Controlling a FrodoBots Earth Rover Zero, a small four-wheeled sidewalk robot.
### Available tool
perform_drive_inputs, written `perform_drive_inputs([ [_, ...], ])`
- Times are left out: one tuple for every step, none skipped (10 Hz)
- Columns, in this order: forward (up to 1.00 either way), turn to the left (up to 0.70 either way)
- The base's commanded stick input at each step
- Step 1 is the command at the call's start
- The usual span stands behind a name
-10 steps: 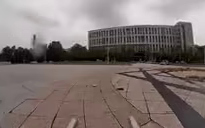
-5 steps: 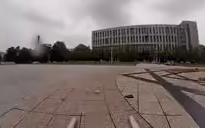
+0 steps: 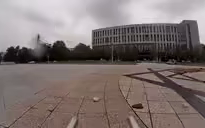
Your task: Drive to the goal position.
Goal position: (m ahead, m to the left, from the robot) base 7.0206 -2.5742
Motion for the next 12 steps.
perform_drive_inputs([
  [0.85, 0.00],
  [0.85, 0.00],
  [0.85, -0.03],
  [0.85, -0.20],
  [0.85, -0.34],
  [0.85, -0.34],
  [0.85, -0.34],
  [0.85, -0.34],
  [0.85, -0.34],
  [0.85, -0.34],
  [0.85, -0.34],
  [0.85, -0.34],
])
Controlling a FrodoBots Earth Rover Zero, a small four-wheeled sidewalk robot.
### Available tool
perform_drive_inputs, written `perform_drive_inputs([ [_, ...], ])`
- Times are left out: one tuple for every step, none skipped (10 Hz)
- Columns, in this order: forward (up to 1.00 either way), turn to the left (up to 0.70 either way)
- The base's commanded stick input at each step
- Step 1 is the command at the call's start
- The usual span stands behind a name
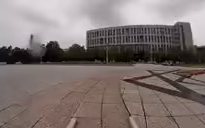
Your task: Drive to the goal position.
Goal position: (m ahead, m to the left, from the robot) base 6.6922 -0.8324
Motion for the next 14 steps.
perform_drive_inputs([
  [0.85, -0.17],
  [0.85, 0.00],
  [0.85, 0.00],
  [0.85, 0.00],
  [0.85, 0.00],
  [0.85, 0.00],
  [0.85, 0.00],
  [0.85, 0.00],
  [0.85, 0.01],
  [0.85, 0.15],
  [0.85, 0.27],
  [0.85, 0.34],
  [0.85, 0.34],
  [0.85, 0.34],
])
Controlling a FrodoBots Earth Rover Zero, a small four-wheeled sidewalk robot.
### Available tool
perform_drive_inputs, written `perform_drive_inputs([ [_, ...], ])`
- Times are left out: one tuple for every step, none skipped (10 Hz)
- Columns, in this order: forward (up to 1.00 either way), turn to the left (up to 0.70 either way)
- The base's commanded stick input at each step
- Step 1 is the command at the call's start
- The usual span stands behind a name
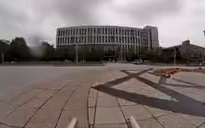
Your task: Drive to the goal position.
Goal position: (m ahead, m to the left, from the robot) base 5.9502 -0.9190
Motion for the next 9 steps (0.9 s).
perform_drive_inputs([
  [0.85, 0.34],
  [0.85, 0.34],
  [0.85, 0.34],
  [0.85, 0.34],
  [0.85, 0.34],
  [0.85, 0.34],
  [0.85, 0.34],
  [0.85, 0.31],
  [0.81, 0.00],
])
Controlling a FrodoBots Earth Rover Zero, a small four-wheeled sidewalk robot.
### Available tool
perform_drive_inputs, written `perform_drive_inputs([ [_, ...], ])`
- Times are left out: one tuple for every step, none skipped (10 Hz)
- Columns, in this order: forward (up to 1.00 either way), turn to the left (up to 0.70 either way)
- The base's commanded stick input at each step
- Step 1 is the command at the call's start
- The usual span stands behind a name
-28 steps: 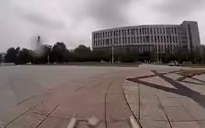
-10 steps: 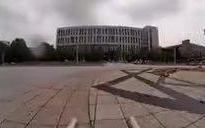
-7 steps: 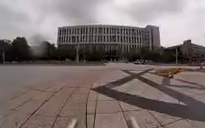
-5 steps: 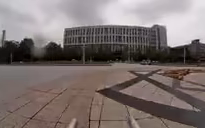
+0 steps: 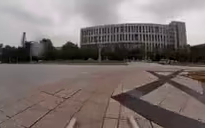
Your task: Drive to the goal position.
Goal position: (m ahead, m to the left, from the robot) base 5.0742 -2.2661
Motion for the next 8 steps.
perform_drive_inputs([
  [0.41, 0.00],
  [0.00, 0.00],
  [0.00, 0.00],
  [0.00, 0.00],
  [0.00, 0.00],
  [0.00, 0.00],
  [0.00, 0.00],
  [0.00, 0.00],
])
